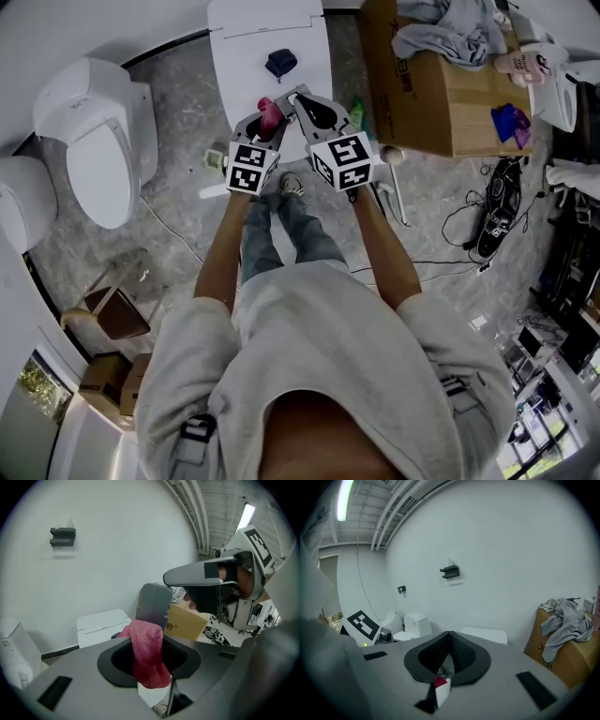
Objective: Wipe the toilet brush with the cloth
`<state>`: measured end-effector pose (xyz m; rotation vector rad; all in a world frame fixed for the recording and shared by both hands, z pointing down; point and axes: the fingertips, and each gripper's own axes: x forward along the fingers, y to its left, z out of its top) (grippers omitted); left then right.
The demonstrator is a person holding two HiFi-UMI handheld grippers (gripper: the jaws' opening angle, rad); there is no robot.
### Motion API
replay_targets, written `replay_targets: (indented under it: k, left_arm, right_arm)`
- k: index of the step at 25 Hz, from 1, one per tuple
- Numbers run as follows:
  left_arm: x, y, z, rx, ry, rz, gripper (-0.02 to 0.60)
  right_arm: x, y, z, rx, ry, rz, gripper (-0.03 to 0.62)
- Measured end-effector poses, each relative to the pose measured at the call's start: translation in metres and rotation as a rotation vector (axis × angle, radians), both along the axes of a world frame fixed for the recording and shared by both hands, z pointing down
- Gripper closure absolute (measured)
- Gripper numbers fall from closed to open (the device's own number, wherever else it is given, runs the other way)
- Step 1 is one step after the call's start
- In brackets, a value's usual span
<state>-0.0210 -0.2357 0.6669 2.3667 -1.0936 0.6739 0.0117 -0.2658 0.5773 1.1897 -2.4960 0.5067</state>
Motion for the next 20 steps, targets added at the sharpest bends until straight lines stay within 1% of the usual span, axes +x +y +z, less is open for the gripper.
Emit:
replay_targets:
  k: [4,8,11,16,20]
  left_arm:
    - [0.002,-0.002,0.009,-0.021,-0.003,0.009,0.439]
    - [0.002,0.002,0.025,-0.069,-0.034,0.028,0.439]
    - [-0.002,0.006,0.029,-0.083,-0.048,0.028,0.440]
    - [-0.012,0.017,0.027,-0.074,-0.058,0.008,0.439]
    - [-0.023,0.020,0.007,-0.032,-0.043,-0.030,0.440]
  right_arm:
    - [0.001,-0.001,0.000,-0.001,0.003,-0.001,0.563]
    - [0.000,0.002,0.000,-0.002,0.005,-0.014,0.563]
    - [-0.002,0.004,-0.001,0.001,0.005,-0.017,0.563]
    - [-0.004,0.004,0.001,0.001,0.009,-0.022,0.563]
    - [-0.002,0.004,0.001,0.004,0.015,-0.021,0.563]
